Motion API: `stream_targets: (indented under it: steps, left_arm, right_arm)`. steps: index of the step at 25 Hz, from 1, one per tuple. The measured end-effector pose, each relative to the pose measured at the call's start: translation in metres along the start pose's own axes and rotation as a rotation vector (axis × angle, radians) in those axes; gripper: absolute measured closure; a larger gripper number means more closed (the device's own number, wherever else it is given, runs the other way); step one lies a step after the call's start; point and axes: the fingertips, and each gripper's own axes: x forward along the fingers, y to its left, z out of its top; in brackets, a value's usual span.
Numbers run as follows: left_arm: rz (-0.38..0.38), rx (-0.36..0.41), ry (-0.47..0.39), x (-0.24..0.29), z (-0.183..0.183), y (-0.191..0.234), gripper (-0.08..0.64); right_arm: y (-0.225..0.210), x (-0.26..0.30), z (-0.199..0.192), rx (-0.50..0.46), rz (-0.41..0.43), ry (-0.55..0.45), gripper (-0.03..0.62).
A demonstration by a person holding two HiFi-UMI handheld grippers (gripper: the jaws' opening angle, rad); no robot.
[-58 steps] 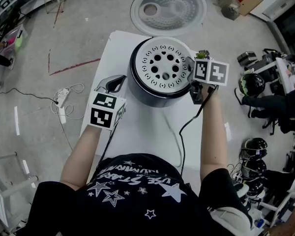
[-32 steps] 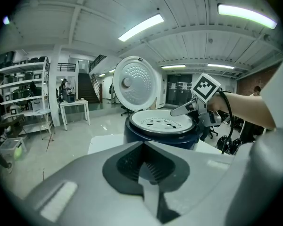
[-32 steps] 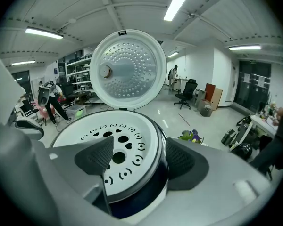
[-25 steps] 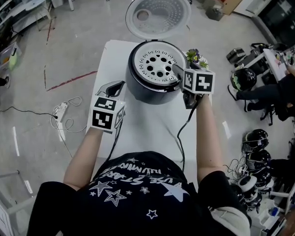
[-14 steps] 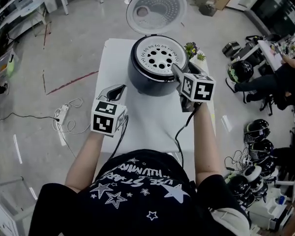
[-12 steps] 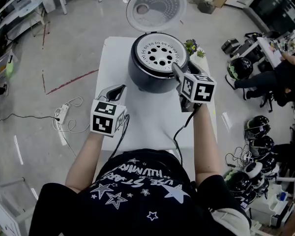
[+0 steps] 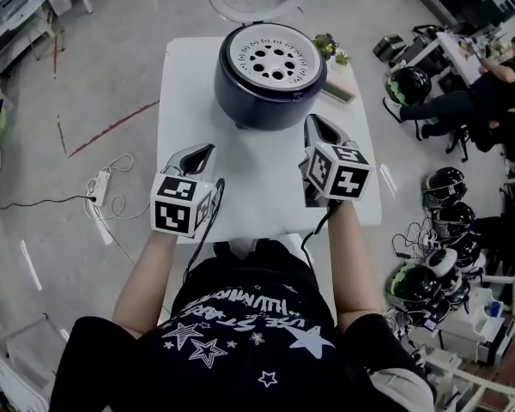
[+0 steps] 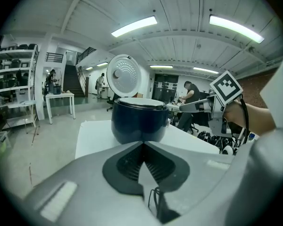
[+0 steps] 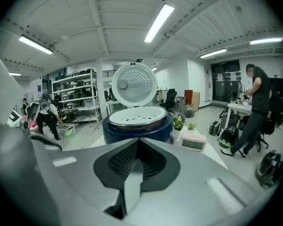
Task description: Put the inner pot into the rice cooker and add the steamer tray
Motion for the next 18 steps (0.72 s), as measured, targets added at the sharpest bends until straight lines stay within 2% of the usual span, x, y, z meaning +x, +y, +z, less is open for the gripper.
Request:
stream_targets:
  steps: [4, 8, 13, 18]
  left_arm:
    - [-0.002, -0.03, 0.02, 0.002, -0.018, -0.003, 0.555]
    - [0.003, -0.044, 0.05, -0.003, -0.036, -0.002, 0.555]
    - [0.03, -0.053, 0.085, -0.017, -0.061, -0.038, 0.555]
    - [0.035, -0.042, 0.097, -0.038, -0.073, -0.065, 0.554]
  right_arm:
    - [0.007, -0.002, -0.021, 0.069, 0.042, 0.002, 0.566]
    - [0.023, -0.001, -0.051, 0.069, 0.087, 0.071, 0.566]
    - [0.013, -0.036, -0.088, 0.096, 0.133, 0.096, 0.566]
    - [0.011, -0.072, -0.108, 0.125, 0.149, 0.102, 0.566]
